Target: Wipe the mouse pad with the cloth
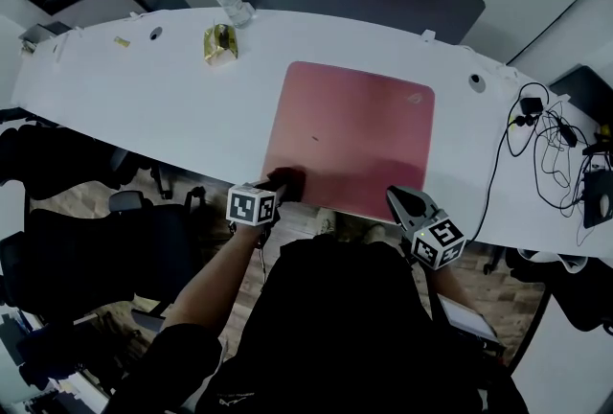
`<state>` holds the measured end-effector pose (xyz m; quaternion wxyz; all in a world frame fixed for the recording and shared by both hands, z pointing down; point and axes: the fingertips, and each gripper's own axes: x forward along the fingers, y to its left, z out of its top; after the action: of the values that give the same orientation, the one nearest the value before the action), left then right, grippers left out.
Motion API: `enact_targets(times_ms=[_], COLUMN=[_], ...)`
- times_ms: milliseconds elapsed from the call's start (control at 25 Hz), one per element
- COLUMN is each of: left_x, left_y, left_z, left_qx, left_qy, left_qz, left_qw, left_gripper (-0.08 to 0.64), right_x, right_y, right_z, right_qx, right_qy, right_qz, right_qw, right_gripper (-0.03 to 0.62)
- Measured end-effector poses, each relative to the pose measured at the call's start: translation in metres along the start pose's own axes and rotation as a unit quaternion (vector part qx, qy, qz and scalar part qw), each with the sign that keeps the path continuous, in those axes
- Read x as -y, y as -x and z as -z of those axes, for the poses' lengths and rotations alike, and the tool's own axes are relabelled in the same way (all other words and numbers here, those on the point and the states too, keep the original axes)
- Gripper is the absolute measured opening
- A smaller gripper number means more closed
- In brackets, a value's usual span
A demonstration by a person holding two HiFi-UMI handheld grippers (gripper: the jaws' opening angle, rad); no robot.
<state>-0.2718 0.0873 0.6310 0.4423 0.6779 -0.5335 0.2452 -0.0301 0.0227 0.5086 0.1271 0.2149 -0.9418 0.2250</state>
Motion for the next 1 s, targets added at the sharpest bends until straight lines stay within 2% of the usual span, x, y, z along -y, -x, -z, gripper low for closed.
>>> enact_targets(times_ms=[680,840,1000], left_x=[-0.08,-0.093,-0.1], left_y=[0.034,0.05,0.06], left_z=[-0.009,-0.028,-0.053], left_qx=[0.032,0.071,0.092], left_qy=[0.024,0.038,0.013], left_qz=[-0.045,-0.053,-0.079], left_qw=[0.9982,0.9953,0.9926], left_gripper=[0.091,0.087,0.086], right_x=[-0.022,-0.023,-0.022], right_y=[-0.038,-0.039,-0.037], right_z=[-0.007,-0.007,-0.007], right_qx=[-0.001,-0.001,-0.002], right_qy=[0.005,0.003,0.0], right_qz=[0.006,0.01,0.02], right_qw=[1.0,1.0,1.0], right_gripper=[0.026,0.026,0.026])
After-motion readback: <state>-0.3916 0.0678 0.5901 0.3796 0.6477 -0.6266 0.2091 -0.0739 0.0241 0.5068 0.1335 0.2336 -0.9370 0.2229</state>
